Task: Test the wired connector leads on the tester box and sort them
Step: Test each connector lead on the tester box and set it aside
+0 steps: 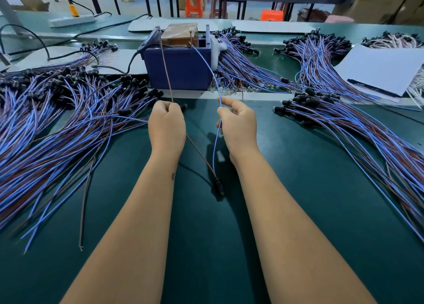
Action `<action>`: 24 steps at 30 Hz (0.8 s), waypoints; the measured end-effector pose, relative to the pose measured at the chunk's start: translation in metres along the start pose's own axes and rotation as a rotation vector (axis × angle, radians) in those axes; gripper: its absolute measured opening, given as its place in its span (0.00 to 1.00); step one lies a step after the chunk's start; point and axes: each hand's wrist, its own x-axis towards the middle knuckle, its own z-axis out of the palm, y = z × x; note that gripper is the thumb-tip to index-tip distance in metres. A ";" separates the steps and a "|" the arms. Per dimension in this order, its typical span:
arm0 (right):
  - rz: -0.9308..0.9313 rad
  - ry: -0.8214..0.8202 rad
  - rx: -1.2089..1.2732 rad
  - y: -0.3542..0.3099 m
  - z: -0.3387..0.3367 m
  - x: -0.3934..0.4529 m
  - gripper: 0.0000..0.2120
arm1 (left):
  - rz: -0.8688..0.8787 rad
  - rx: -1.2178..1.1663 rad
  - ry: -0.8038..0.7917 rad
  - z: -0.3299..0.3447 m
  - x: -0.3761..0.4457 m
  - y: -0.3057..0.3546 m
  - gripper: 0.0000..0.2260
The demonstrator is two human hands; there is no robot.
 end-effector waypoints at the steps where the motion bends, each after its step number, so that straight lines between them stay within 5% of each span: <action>1: 0.001 -0.003 0.001 -0.001 0.000 -0.001 0.12 | -0.017 -0.016 0.008 -0.001 -0.001 0.000 0.06; 24: -0.014 -0.041 0.038 -0.006 -0.001 -0.008 0.16 | -0.041 0.016 0.014 -0.007 -0.014 0.009 0.04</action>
